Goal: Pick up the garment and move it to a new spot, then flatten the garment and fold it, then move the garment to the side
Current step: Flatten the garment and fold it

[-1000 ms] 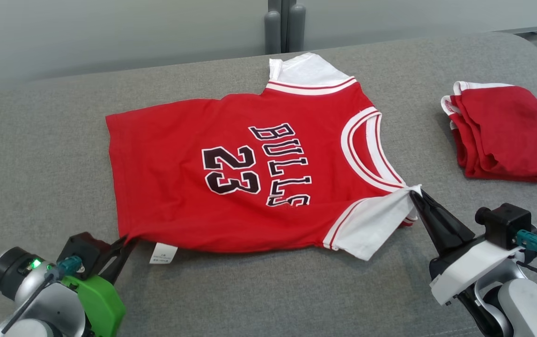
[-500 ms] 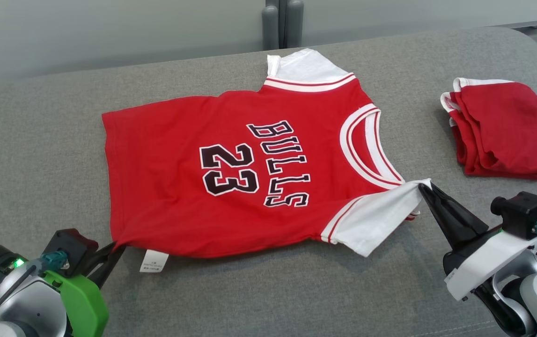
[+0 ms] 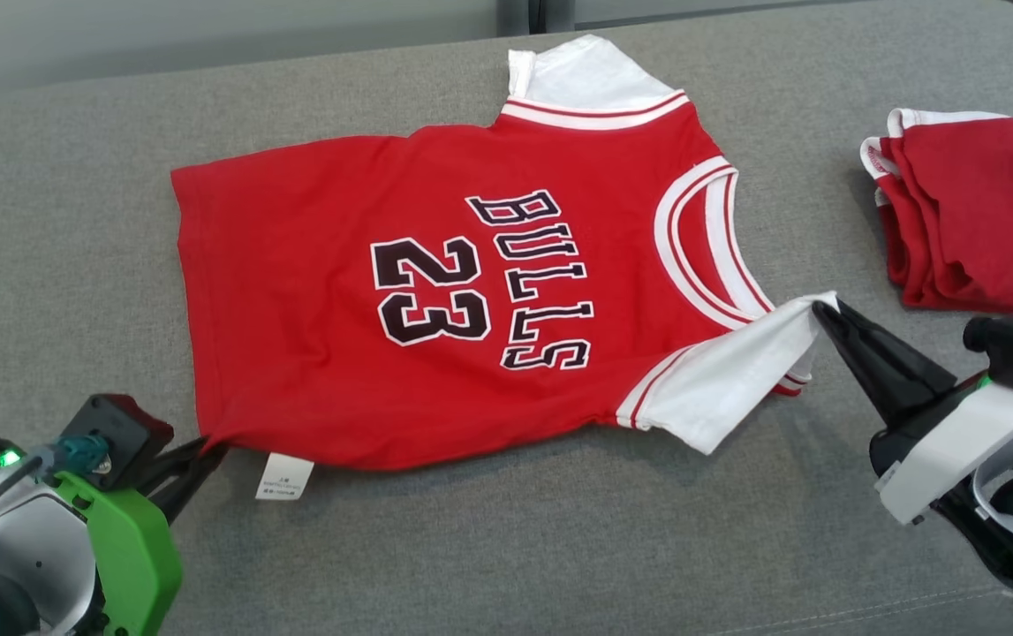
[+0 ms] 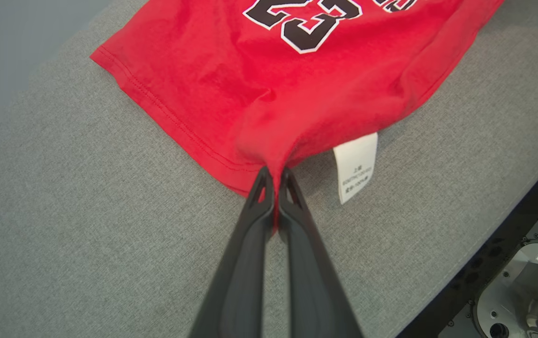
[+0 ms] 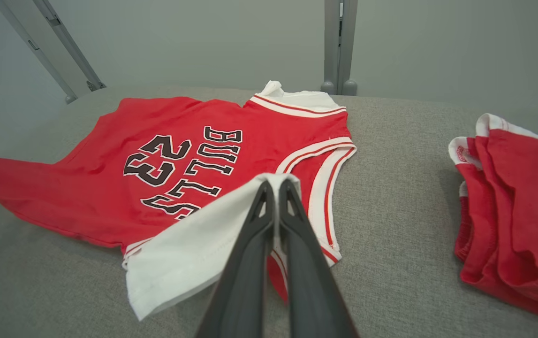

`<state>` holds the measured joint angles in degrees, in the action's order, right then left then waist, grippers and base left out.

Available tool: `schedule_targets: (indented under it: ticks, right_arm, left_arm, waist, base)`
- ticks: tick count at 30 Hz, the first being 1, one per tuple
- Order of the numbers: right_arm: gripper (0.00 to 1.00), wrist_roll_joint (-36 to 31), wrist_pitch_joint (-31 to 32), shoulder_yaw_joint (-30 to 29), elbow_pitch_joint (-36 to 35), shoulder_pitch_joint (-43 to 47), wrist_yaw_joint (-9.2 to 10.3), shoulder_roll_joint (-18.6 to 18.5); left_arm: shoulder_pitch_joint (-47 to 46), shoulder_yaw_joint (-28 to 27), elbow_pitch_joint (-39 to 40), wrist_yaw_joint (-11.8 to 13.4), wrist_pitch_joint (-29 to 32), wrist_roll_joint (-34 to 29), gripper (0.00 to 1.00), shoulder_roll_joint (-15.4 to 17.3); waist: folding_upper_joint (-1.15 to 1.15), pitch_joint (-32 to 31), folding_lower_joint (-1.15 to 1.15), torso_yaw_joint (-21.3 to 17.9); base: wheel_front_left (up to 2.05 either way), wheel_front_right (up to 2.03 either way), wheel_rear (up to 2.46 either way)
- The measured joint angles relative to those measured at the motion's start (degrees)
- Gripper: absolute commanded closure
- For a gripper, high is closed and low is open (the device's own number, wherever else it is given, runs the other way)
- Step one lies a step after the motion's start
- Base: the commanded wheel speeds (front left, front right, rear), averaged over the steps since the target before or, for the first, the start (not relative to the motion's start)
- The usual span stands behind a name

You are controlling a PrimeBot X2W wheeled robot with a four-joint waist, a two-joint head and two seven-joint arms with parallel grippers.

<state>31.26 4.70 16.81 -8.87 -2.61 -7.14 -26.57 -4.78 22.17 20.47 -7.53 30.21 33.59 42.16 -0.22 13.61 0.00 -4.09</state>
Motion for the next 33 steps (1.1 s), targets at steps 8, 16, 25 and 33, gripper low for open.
schedule_targets:
  ticks: [8, 16, 25, 33]
  right_arm:
    - [1.00, 3.3, 4.5, -0.3, -0.3, -7.7, 0.00, -2.6]
    - [1.00, 4.6, 7.6, -0.9, 1.1, -14.1, 0.01, -4.3]
    - [1.00, 5.1, 9.6, 3.1, 5.7, -21.3, 0.00, -4.1]
    - [1.00, 5.1, 10.0, 5.1, 8.8, -24.3, 0.00, -4.2]
  left_arm:
    - [-7.7, 0.4, 1.1, 0.0, 5.0, 5.1, 1.00, 1.4]
    - [-14.9, 1.2, 0.5, 0.0, 9.2, 7.8, 1.00, 2.1]
    - [-20.2, 2.7, -5.4, 0.0, 13.2, 9.6, 1.00, 1.5]
    - [-23.7, 3.7, -8.7, 0.0, 14.7, 10.6, 1.00, -0.1]
  waist:
    - [0.00, 5.1, 0.00, 0.4]
    - [0.00, 9.8, 0.00, 0.8]
    - [0.00, 13.9, 0.01, 0.6]
    - [0.00, 14.2, 0.00, 0.7]
  base:
    - [0.00, 0.00, 0.00]
    - [0.00, 0.00, 0.00]
    - [0.00, 0.00, 0.00]
    - [0.00, 0.00, 0.00]
